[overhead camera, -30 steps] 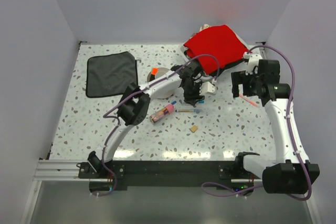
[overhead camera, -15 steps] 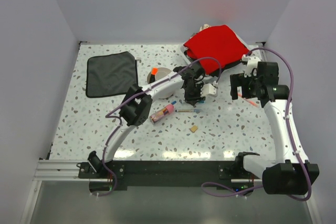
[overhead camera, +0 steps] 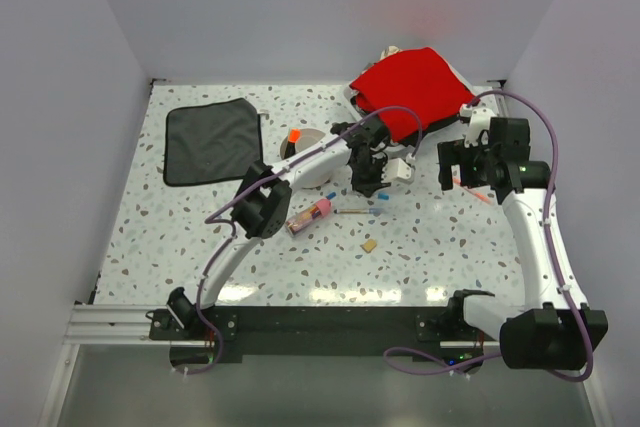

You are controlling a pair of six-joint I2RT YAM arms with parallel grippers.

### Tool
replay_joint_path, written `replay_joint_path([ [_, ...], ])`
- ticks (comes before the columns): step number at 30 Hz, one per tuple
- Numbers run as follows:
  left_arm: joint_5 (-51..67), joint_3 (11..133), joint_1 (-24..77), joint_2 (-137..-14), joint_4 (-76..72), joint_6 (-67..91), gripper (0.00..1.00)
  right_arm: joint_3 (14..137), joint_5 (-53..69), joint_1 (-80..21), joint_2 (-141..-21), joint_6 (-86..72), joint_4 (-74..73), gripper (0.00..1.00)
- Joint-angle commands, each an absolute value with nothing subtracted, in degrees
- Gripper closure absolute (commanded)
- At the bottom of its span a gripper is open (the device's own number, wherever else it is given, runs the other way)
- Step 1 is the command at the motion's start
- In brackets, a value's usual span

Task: Sort the stationery into containers
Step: Pick up the pen from the center of the board, then place the pen in the storage box.

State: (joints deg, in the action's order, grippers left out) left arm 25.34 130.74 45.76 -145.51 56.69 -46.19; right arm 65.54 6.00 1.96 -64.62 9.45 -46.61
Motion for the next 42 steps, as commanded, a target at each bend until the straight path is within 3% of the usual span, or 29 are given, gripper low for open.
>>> replay_joint_path([
  [1,28.6,127.8,46.4,-147.2,66.3,-46.4,1.00,66.4,6.9,2.2,-64.3,9.6,-46.4,0.04],
  [10,33.0,118.7,42.8,-125.0,51.3,-42.0,1.00,67.4,6.5,2.2,-64.5,7.9,-44.8,0.04],
  [13,37.2,109.7,39.7,-116.5,38.1,-37.8,1.00,67.0,6.6,2.2,-65.1,6.8,-44.0,0.04],
  [17,43.8,96.1,35.5,-108.4,14.4,-30.8,1.00,67.8,6.7,2.2,-66.5,6.7,-44.5,0.04],
  [21,51.3,82.3,29.9,-102.8,-14.6,-11.2,1.00,70.1,6.5,2.3,-69.0,7.5,-45.4,0.05],
  [25,57.6,70.9,23.2,-105.8,-58.7,10.1,1.00,72.6,6.8,2.2,-72.4,7.1,-45.5,0.05],
  [26,57.8,71.5,22.3,-109.0,-62.3,13.8,1.00,73.4,6.8,2.2,-72.9,6.9,-45.5,0.05],
  [33,57.8,79.3,18.2,-117.3,-64.0,20.6,1.00,74.8,5.9,2.2,-74.7,6.7,-44.7,0.05],
  [42,58.4,83.8,15.6,-124.2,-58.5,17.8,1.00,74.4,5.1,2.2,-75.2,7.6,-44.7,0.05],
])
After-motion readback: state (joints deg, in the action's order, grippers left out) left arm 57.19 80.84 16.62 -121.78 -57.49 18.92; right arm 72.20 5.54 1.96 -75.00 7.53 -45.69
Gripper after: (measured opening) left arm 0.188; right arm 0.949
